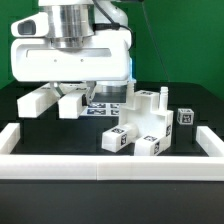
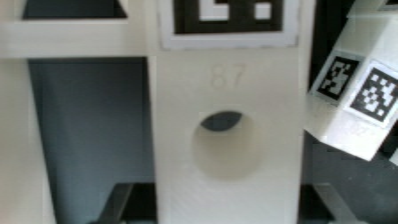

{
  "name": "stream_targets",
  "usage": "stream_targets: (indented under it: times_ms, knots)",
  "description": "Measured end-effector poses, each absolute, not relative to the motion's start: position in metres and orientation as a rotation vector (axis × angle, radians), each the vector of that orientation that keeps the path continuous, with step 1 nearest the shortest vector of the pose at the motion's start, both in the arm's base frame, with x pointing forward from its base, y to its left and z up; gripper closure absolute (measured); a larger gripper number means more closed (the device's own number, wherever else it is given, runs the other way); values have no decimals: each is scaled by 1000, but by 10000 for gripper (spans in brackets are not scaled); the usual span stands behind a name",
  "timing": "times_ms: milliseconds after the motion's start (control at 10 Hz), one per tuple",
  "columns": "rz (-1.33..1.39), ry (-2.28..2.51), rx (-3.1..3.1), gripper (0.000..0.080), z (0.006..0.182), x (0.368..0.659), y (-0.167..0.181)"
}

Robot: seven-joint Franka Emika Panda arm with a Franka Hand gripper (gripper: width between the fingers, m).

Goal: Assemble chair

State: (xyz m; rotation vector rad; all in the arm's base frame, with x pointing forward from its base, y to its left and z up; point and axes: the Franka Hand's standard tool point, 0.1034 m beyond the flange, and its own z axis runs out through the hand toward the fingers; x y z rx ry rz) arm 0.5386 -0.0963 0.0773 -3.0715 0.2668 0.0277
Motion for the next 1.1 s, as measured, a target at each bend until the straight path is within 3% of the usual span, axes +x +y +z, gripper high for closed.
stream_targets:
  times_ms: [100, 300, 600, 1100]
  knots:
    - [33, 270, -3069, 509, 79, 538, -96]
    - [60, 337, -3036, 509, 101, 538, -89]
    - [39, 410, -3021, 509, 117, 537, -65]
    - [41, 390, -3022, 509, 116, 538, -58]
